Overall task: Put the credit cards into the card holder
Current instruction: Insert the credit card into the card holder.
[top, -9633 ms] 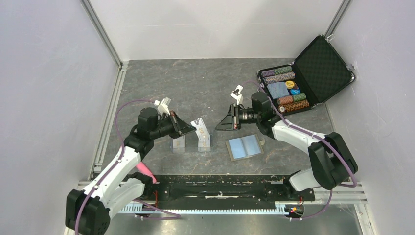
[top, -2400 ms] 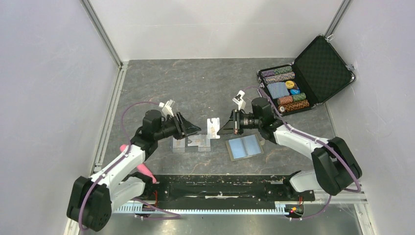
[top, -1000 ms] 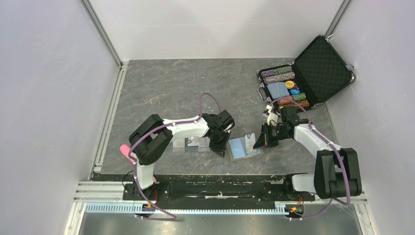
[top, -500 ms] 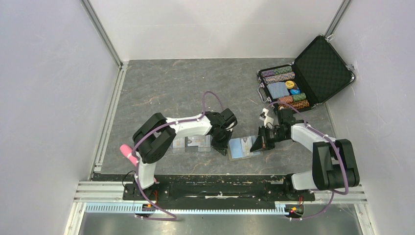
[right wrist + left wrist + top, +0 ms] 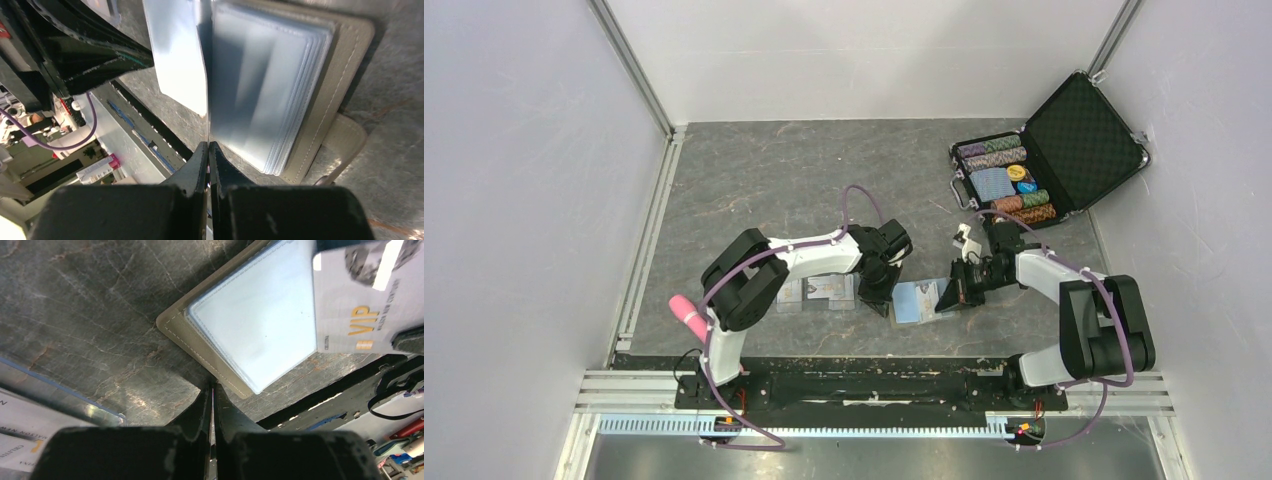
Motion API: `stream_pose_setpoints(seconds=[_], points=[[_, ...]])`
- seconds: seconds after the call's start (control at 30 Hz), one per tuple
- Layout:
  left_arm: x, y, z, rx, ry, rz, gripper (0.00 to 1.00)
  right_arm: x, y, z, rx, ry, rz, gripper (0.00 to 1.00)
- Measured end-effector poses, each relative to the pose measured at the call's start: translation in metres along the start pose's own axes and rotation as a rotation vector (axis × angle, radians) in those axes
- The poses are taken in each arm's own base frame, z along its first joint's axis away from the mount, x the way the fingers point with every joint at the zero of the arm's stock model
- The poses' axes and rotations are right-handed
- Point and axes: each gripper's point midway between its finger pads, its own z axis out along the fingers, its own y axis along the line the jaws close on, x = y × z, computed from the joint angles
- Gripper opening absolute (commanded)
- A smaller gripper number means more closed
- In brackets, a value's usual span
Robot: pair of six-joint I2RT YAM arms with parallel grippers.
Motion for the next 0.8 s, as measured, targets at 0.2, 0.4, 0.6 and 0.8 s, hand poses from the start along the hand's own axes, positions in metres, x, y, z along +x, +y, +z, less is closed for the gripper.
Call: stream_pose_setpoints(seconds=[0.2,0.4,0.6,0.8], points=[[0.000,0.000,0.001,-0.004,0.010,0.016,0.08,-0.027,0.003,-0.008,0.039,-0.057,-0.038,0.00],[0.000,0.000,0.001,-0.006,0.014,0.034,0.08,-0.033,0.002,-0.009,0.059,-0.069,-0.041,0.00],[0.000,-0.001,0.001,-0.006,0.015,0.036,0.08,-0.024,0.000,-0.005,0.041,-0.051,-0.023,0.00],[0.000,-0.001,0.001,-0.007,0.017,0.036,0.08,-0.015,0.002,0.002,-0.008,-0.022,0.020,0.00]])
